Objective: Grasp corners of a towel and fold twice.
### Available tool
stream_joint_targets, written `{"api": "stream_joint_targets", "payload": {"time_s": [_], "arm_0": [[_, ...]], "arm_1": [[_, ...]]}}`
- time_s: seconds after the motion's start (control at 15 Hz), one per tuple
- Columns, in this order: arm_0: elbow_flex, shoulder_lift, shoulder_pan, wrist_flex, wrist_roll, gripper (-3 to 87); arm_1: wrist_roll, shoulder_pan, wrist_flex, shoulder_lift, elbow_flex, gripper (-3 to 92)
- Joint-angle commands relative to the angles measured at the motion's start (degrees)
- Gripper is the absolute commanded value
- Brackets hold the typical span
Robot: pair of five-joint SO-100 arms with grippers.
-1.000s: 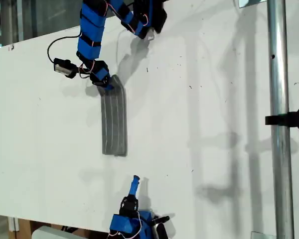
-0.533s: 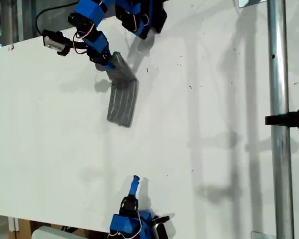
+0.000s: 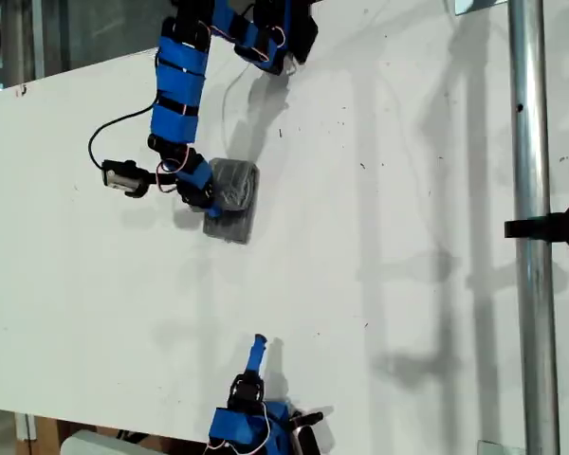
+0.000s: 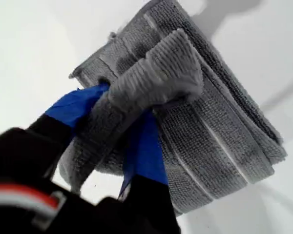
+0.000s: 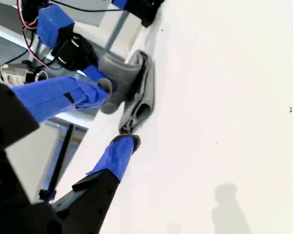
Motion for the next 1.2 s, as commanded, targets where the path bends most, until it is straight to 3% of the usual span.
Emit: {"api": "stream_joint_targets", "payload": {"time_s": [0.0, 0.07, 0.2, 0.33, 0.53, 0.87, 1.0, 1.07, 1.13], "arm_0": [[-0.3, 0.4, 0.4, -1.3, -0.6, 16.3], [-0.3, 0.4, 0.3, -1.4, -0.3, 16.2], [0.2, 0.4, -0.2, -2.1, 0.1, 16.0], [2.2, 0.4, -0.4, -2.5, -0.4, 16.2], [6.4, 0.4, -0.4, -4.0, -2.1, 18.6], [12.7, 0.4, 1.0, -7.6, -3.1, 16.9], [12.7, 0.4, 2.3, -3.8, -10.8, 16.8], [12.8, 0.4, 3.5, 0.5, -18.1, 15.9], [12.8, 0.4, 5.6, 4.3, -20.8, 13.7]], "arm_1": [[-1.2, 0.3, -5.2, 4.7, -4.7, 30.7], [-1.2, 1.7, -7.4, 9.3, -4.7, 14.0], [-1.2, 6.2, -5.3, 19.0, -4.4, 6.7], [-2.1, 9.9, 3.3, 30.0, 3.8, -0.2], [1.4, 12.2, 15.6, 57.2, 29.2, 0.5], [12.6, 8.3, 28.5, 100.1, 62.1, -0.3], [24.8, 7.0, 29.0, 103.6, 69.1, -0.3], [33.8, 4.2, 30.3, 103.2, 69.3, 2.8], [35.6, 1.7, 32.1, 103.4, 69.3, 11.7]]}}
